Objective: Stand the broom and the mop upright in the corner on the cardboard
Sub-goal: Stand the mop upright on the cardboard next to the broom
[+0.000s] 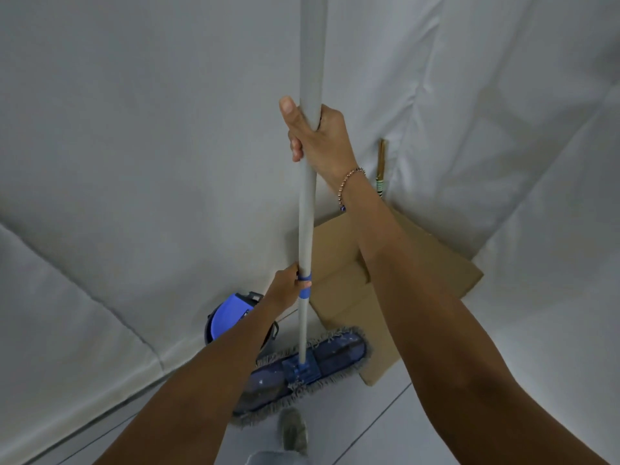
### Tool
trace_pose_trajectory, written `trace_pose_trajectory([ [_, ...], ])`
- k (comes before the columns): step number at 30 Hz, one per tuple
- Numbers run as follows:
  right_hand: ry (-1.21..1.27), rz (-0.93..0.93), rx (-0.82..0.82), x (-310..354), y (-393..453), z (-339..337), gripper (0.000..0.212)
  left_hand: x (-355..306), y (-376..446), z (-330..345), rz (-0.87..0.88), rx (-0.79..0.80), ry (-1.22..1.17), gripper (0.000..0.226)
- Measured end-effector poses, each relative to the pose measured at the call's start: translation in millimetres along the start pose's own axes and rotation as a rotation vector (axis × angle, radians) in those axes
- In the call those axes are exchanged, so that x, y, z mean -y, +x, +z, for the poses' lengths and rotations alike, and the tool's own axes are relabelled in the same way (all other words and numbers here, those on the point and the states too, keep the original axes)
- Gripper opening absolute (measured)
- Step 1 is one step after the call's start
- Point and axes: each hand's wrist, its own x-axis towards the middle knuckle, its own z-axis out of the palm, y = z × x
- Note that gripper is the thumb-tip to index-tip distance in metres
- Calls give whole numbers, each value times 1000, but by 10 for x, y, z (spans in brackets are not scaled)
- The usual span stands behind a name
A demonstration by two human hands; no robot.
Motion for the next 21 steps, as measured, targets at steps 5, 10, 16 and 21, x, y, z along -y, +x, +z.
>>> trace_pose_trajectory([
  [5, -16, 3, 19, -406, 811, -192, 39, -72, 946, -17, -5, 17, -32, 21],
  [10, -18, 44, 37, -789, 1399, -404, 40, -162, 1604, 82, -22, 13, -88, 15],
  [16, -22, 55, 30, -977, 2081, -671, 42, -426, 2295, 183, -26, 43, -114, 15],
  [21, -9, 81, 51, -1260, 2483, -877, 44, -581, 2753, 342, -24, 1, -110, 14],
])
